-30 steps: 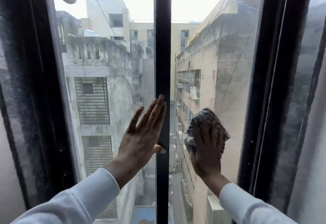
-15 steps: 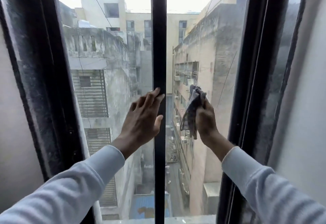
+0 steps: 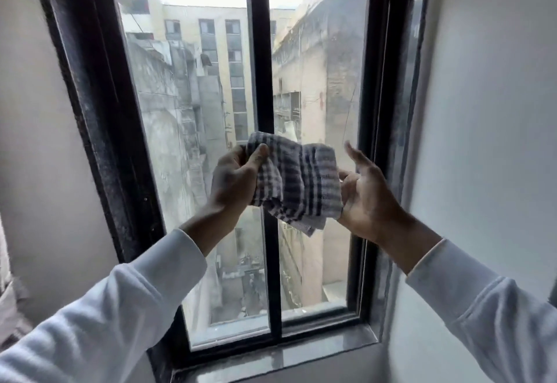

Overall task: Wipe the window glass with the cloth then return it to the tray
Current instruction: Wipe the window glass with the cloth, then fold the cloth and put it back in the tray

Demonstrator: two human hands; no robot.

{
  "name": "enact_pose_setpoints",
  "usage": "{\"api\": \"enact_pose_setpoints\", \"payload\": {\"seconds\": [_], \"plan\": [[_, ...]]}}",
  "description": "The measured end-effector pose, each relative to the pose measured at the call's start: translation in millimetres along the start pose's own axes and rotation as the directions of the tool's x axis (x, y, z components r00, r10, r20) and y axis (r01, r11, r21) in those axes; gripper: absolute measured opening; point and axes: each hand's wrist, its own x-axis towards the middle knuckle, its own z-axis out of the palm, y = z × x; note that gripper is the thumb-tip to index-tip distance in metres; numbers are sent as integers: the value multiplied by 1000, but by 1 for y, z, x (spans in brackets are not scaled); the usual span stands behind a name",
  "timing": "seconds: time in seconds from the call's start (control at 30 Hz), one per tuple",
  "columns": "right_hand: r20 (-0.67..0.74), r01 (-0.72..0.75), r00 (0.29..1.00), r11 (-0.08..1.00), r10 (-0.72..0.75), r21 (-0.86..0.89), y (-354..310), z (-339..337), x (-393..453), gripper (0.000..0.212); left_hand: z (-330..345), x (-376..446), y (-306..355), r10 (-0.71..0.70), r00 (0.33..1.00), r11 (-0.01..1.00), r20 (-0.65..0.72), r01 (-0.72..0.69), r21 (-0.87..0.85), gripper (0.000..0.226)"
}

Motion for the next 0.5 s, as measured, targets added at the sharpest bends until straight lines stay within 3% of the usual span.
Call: {"api": "enact_pose_setpoints", "payload": {"seconds": [0.07,0.2,0.37,0.5], "plan": [[-30,103,993,975,-111,-197,8,0,-23,24,-5,-22,0,110,994,987,-2,-109,117,18],[-118,217,957,925,-265,-312,12,-6,-81,28,5,-67,-8,222,975,948,26,-222,227,29],[-271,192,914,911,-301,-364,-4,-11,-152,35,41,-112,-3,287,957,931,45,-290,221,27],[-339,167,894,921,-292,-352,-19,-21,-204,29,76,-145,2,209,975,963,72,-218,156,31]]}}
